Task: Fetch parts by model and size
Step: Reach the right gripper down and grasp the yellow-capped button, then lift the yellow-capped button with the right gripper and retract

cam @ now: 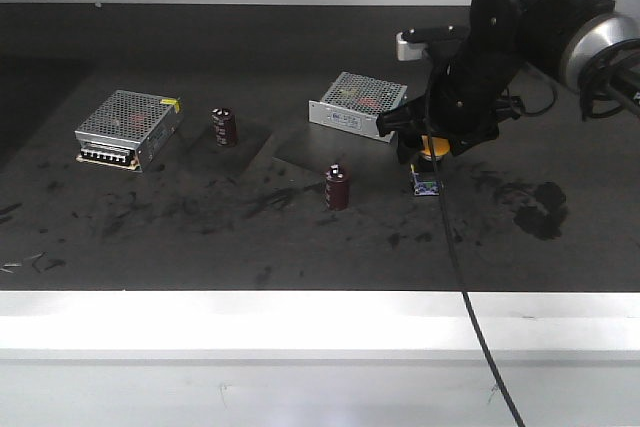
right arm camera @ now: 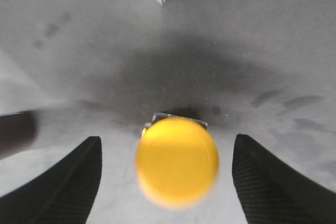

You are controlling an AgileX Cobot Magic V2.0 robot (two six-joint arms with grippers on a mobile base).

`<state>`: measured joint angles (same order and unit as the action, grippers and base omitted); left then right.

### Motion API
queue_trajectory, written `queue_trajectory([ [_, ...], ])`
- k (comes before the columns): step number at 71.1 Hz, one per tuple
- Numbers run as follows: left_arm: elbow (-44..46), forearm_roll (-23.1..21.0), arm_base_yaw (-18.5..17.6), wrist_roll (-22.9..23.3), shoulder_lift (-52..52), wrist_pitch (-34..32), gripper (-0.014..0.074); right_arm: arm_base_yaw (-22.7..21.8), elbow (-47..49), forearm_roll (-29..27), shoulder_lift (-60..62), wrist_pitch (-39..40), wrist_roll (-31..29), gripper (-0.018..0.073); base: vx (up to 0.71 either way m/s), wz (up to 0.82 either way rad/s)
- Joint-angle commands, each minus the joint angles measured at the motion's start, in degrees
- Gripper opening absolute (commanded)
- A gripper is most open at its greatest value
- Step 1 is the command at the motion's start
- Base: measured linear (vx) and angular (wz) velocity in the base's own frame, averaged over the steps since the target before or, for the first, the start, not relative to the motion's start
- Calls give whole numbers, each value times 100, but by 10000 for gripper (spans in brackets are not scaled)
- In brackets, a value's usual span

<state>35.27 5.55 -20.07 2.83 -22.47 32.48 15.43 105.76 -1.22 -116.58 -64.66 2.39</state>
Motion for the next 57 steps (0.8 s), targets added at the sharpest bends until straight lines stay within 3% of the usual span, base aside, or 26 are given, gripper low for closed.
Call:
queue_trajectory([
  [1,157,-8,-32,5,-51,-468,-6,-3,188,6,258,202,-10,501,0,0],
  [13,157,-8,-32,5,-51,-468,-6,-3,188,20,250,212,-10,402,0,0],
  [35,157,-8,-32,5,-51,-468,-6,-22,188,235,283,78,-15,-11,0,0],
  [57,157,-8,-32,5,-51,-468,-6,-16,-59,500,1126,193,-56,-10,0,0],
])
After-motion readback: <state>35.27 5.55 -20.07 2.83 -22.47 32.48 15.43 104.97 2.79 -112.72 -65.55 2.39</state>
